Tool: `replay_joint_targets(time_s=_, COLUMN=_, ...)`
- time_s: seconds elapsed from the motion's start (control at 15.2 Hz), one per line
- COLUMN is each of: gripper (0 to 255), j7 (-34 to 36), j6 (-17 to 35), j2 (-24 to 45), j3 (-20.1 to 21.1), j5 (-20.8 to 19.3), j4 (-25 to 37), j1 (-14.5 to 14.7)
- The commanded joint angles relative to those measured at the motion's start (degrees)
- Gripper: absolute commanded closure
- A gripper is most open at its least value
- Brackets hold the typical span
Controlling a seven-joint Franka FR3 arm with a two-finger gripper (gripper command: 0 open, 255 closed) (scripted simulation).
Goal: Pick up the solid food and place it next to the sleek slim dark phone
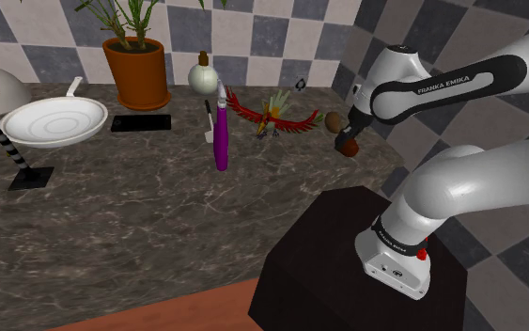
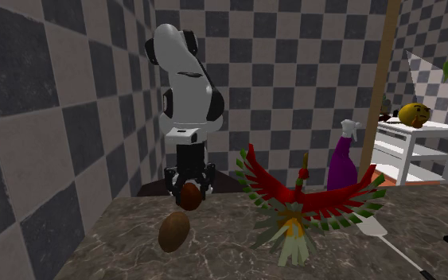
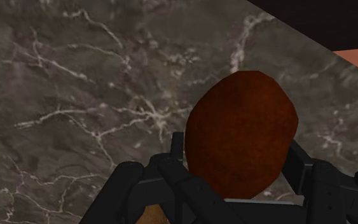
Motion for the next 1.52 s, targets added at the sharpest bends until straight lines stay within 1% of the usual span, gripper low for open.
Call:
replay_joint_targets(time_s=0.0, gripper=255, j7=0.0, j6=0.0, j2=0.0, j3=0.0, j5=0.0, j4=0.0, j1=0.0)
replay_joint_targets(time_s=0.2, gripper=255, j7=0.0, j6=0.02, j2=0.01, j3=0.0, j5=0.0, j4=0.0, j1=0.0)
replay_joint_targets(time_s=0.79, gripper=255, j7=-0.97, j6=-10.43, j2=-6.62, j3=1.99, j5=2.81, j4=3.96, j1=1.01)
replay_joint_targets(time_s=1.45, gripper=255, j7=-1.76, j6=-20.18, j2=-10.72, j3=4.19, j5=5.5, j4=9.73, j1=2.13)
